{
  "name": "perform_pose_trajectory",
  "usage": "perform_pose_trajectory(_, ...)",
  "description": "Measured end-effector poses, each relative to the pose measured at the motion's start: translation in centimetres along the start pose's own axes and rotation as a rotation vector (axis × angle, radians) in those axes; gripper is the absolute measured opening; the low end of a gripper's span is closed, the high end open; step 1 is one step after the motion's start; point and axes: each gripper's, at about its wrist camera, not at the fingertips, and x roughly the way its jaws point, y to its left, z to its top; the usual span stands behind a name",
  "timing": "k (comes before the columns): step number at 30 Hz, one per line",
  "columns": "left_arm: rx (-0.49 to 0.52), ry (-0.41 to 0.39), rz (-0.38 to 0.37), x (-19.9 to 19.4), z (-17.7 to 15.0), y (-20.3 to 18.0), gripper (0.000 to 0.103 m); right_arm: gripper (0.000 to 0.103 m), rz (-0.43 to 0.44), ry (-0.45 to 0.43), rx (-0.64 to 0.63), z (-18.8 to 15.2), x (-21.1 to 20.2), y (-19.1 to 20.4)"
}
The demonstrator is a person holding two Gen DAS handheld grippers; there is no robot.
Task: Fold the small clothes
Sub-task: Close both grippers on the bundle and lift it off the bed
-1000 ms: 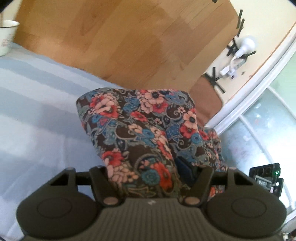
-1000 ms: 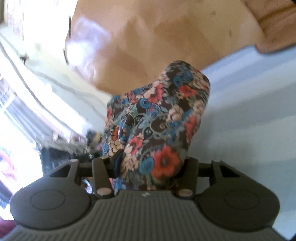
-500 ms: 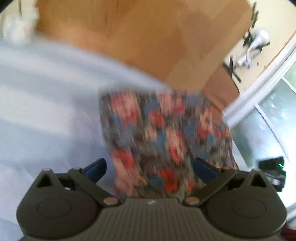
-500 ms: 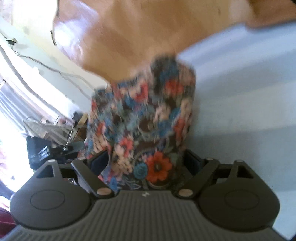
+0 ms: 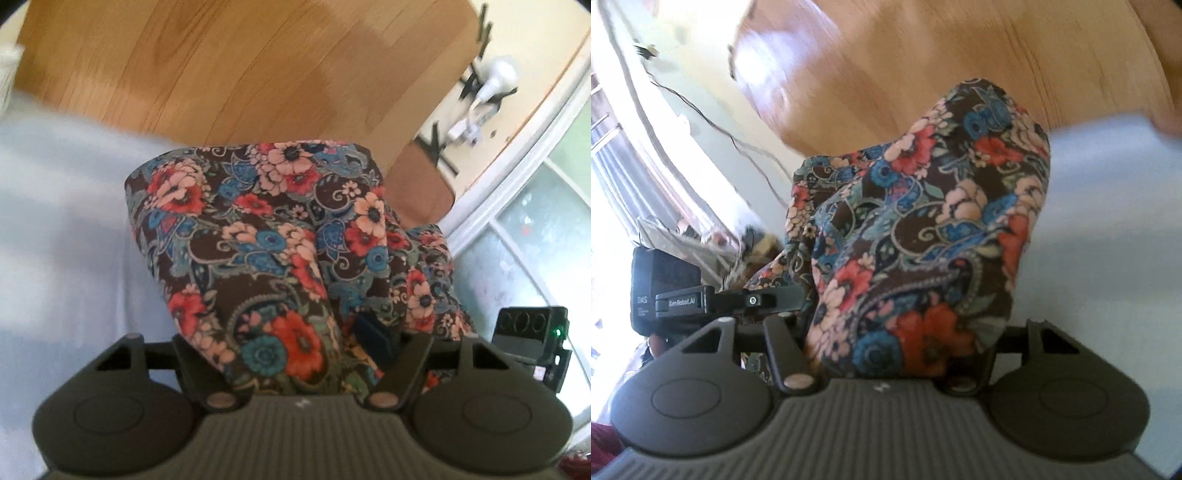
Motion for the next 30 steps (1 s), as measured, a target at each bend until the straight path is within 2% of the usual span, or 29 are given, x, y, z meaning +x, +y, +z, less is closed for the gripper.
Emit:
perform_pose_trajectory(4,0.037,-0.085,0.001,1.6,4.6,-0.6,0.069,0.064,-0.012,-0.098,-0.051,3.2,0.5,0.1)
perform_pose_trajectory(8,0.057,-0.111,0.024,3.9,7.7,-0.3,0.070,0.064,-0.044,-0.137,-0.052,5.4,1.7,-0.6)
perform_pose_trajectory(14,0.037,-0.080,0.046,9.3,10.5,1.2,0.070,0.064,-0.088,-0.135,-0.012,6.4,4.7,-2.2)
perform_pose_trajectory(20,-0.007,-0.019,0.088,14.5,11.3,4.0,0.071,0.064,-0.163,-0.104,0.042,6.3,8.9,-4.8)
perform_pose_trajectory(21,-0.012,-0.006,0.101,15.4,11.2,4.4,0.073,0.064,-0.178,-0.092,0.056,6.1,9.5,-5.2)
perform_pose_trajectory(22,-0.015,0.004,0.121,16.3,10.9,4.8,0.079,0.068,-0.197,-0.073,0.088,5.7,10.2,-5.9)
perform_pose_trajectory(23,-0.013,-0.005,0.128,16.7,10.5,5.2,0.084,0.073,-0.204,-0.074,0.124,5.3,10.7,-6.6)
perform_pose_trajectory(25,0.005,-0.039,0.130,17.1,9.8,5.4,0.094,0.076,-0.186,-0.069,0.172,5.3,10.9,-7.2)
perform_pose_trajectory(30,0.072,-0.075,0.203,17.2,9.4,4.9,0.102,0.087,-0.234,-0.083,0.134,4.1,10.2,-6.4)
